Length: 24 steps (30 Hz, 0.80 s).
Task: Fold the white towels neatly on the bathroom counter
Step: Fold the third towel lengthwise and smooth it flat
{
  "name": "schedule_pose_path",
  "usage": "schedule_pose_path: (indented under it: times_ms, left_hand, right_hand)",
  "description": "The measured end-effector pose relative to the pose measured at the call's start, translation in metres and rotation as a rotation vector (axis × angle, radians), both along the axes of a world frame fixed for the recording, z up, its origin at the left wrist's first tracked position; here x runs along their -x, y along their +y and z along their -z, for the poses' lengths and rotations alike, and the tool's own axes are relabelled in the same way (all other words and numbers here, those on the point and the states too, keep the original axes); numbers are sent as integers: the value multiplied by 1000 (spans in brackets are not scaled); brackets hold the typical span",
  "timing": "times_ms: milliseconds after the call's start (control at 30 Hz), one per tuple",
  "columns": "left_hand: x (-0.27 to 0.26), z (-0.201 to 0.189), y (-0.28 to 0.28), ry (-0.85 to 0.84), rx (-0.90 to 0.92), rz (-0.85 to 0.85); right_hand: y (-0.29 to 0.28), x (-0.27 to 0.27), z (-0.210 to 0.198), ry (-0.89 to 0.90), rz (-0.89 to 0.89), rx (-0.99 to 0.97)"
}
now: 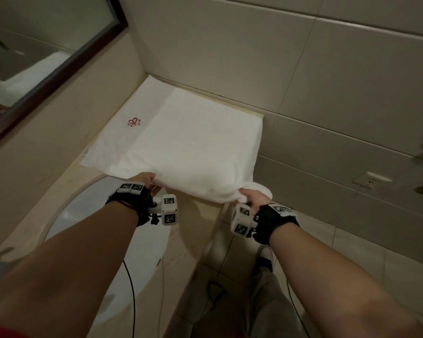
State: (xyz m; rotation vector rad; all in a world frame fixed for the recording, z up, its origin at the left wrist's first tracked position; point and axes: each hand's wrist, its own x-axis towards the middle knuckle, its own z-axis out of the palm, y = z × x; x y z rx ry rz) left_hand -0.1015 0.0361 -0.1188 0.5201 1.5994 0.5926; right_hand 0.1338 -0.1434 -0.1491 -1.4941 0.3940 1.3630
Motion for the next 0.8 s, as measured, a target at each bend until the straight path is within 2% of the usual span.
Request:
schedule_pose_path:
  times_ms: [67,100,200,267,333,433,667,733,800]
  left_hand:
    - [6,5,1,71,-22,127]
    - [9,5,-1,175,-59,253]
    - [18,-3,-5,724,-192,794]
    - [20,-7,-6,943,-250,1079]
    - [20,-6,-5,1071,-293,1276]
    - [19,-4,-5,1108,-281,1321]
    - [24,2,1,1131,-335,1374]
    - [26,1,2,1130,-334,1387]
    - [27,1,3,1134,-358,1388]
  right_hand:
    - [-5,2,4,-17,-84,63]
    - [-8,3,8,3,-98,72]
    - [-15,4,11,44,-107,89]
    - [-20,5,14,45,-100,84]
    - [-26,5,14,14,-156,68]
    - [-35,2,7,-159,-341,72]
    - [-45,-7,10,-908,-1081,182]
    - [-43,-6,9,-1106,-1219,196]
    - [-42,-6,7,-1346,-1280,220]
